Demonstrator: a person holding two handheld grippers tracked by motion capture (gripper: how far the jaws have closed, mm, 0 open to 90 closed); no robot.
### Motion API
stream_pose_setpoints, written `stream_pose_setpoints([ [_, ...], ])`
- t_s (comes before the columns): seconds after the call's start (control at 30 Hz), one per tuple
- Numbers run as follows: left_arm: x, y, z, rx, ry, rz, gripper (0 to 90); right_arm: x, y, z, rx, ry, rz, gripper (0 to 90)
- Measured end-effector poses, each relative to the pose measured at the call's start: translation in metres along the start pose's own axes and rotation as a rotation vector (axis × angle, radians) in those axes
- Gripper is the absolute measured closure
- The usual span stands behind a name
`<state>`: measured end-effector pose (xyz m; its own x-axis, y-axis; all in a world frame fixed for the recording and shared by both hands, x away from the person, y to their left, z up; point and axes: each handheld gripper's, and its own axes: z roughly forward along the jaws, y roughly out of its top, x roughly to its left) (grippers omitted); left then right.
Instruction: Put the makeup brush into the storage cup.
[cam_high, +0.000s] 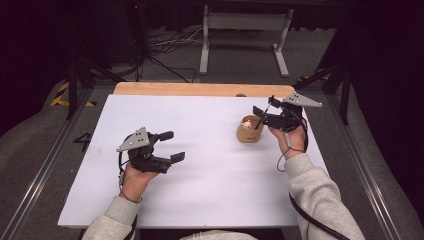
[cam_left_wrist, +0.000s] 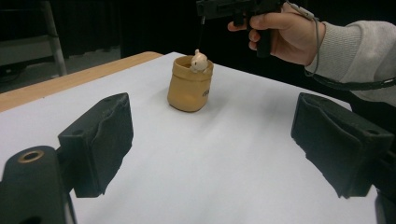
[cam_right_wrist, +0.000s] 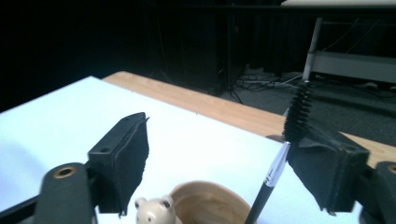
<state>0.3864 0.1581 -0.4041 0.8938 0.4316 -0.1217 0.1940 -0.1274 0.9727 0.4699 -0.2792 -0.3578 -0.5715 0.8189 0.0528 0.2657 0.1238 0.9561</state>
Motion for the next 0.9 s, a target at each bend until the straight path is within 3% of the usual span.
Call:
stream_pose_setpoints([
  [0.23, 0.000, 0.000, 0.000, 0.000, 0.000, 0.001, 13.6, -0.004, -0.005, -0.001, 0.043, -0.007, -0.020, 18.7],
  [0.6, 0.000, 0.000, -0.001, 0.001, 0.003, -0.001, 13.6, -0.011, -0.017, -0.001, 0.093, -0.013, -0.008, 10.5],
  [0.9, 0.001, 0.000, -0.003, -0.001, 0.007, 0.004, 13.6, -0.012, -0.026, -0.003, 0.113, -0.011, -0.001, 9.5],
])
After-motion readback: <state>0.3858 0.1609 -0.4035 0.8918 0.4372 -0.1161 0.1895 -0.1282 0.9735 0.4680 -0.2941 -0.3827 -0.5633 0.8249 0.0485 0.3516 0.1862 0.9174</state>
